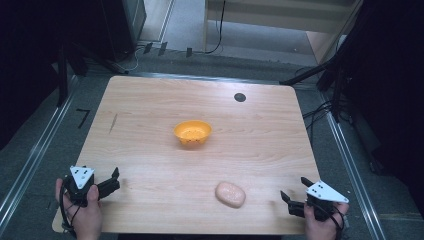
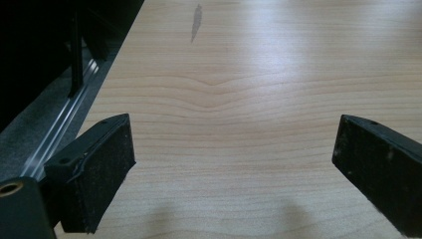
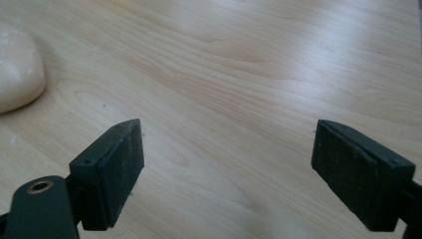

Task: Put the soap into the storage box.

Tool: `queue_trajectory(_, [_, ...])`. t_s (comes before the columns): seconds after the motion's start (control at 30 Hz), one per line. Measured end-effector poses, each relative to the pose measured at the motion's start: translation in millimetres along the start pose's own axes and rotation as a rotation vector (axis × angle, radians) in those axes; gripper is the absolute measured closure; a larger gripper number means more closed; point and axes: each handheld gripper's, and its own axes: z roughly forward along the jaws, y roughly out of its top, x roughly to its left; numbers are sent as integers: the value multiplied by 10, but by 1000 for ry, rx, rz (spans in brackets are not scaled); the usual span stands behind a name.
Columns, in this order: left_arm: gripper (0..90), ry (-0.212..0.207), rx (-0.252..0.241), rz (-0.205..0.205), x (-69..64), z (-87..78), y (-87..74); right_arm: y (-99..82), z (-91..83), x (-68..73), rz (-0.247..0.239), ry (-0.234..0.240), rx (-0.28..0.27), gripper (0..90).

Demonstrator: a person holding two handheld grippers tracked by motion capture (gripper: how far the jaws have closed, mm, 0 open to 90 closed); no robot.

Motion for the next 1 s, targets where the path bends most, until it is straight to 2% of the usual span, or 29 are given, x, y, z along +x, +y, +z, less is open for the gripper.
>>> queue_trajectory(0.13, [34, -2, 4, -4, 1, 5, 2, 109, -14, 27, -35, 49, 23, 141])
queue_trajectory(0.2, [33, -10, 7, -29, 30, 8, 4, 154, -16, 26, -42, 68, 24, 142])
queue_trajectory(0.27, [33, -13, 6, -37, 37, 10, 3, 171, -8, 22, -49, 76, 28, 143])
queue_trajectory(0.43, [33, -12, 16, -16, 20, 15, 8, 240, 68, 33, -104, 136, 86, 157])
queue_trajectory(0.47, [33, -12, 16, -16, 20, 15, 8, 240, 68, 33, -104, 136, 86, 157])
queue_trajectory(0.63, [33, -14, 19, -16, 21, 17, 9, 329, 137, 101, -169, 189, 134, 157])
queue_trajectory(0.8, [33, -15, 20, -16, 21, 18, 10, 390, 178, 154, -189, 216, 145, 159])
queue_trajectory(1.0, [33, -17, 20, -10, 16, 19, 9, 498, 266, 267, -244, 259, 177, 172])
